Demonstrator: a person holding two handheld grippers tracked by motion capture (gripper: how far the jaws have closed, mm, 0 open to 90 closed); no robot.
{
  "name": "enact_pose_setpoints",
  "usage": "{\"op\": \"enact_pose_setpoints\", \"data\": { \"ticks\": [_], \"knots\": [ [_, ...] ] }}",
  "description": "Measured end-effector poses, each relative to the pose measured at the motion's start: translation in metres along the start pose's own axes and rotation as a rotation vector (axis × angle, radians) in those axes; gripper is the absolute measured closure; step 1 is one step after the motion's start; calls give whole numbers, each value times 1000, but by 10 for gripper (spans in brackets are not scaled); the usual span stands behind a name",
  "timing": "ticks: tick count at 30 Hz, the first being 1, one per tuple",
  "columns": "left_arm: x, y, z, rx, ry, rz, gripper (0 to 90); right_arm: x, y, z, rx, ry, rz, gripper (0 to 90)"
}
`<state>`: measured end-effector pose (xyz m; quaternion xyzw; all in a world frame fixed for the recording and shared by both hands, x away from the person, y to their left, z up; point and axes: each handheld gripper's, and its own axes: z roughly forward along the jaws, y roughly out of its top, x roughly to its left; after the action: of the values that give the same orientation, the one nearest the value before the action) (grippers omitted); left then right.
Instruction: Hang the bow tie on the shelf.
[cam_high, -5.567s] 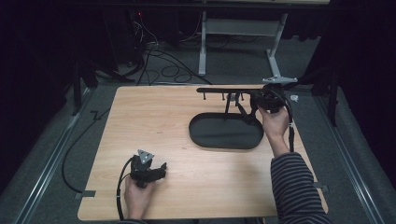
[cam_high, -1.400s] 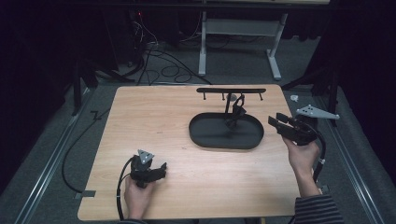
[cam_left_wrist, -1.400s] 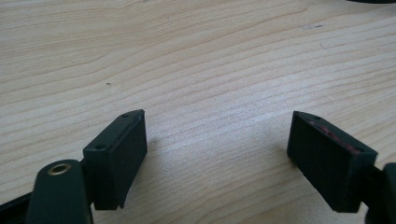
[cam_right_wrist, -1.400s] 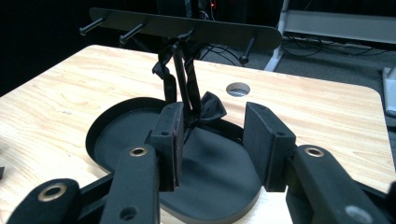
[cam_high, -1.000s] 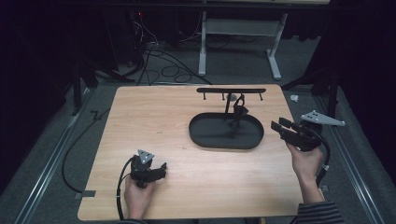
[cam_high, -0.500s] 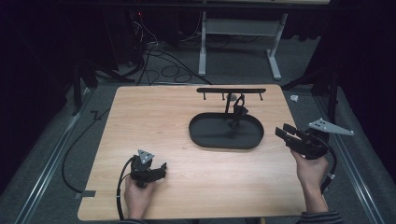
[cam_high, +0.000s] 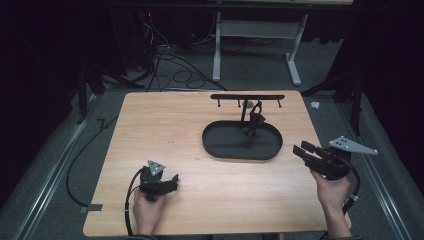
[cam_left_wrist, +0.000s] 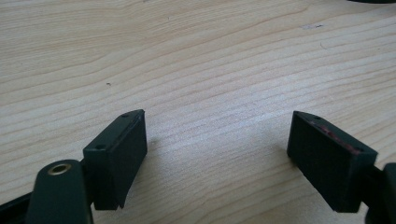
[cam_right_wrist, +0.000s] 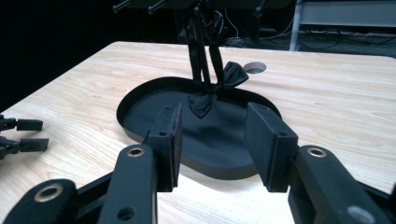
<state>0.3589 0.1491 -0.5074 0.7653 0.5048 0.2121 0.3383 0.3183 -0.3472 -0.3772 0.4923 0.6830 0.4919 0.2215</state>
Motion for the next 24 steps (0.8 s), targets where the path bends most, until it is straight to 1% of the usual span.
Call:
{"op": "enact_pose_setpoints", "data": {
  "ticks": [15, 24],
  "knots": [
    [0, 0, 0, 0, 0, 0, 203, 8, -17, -1, 14, 19, 5, 583],
    [0, 0, 0, 0, 1, 0, 203, 14, -26, 5, 37, 39, 6, 583]
  ]
}}
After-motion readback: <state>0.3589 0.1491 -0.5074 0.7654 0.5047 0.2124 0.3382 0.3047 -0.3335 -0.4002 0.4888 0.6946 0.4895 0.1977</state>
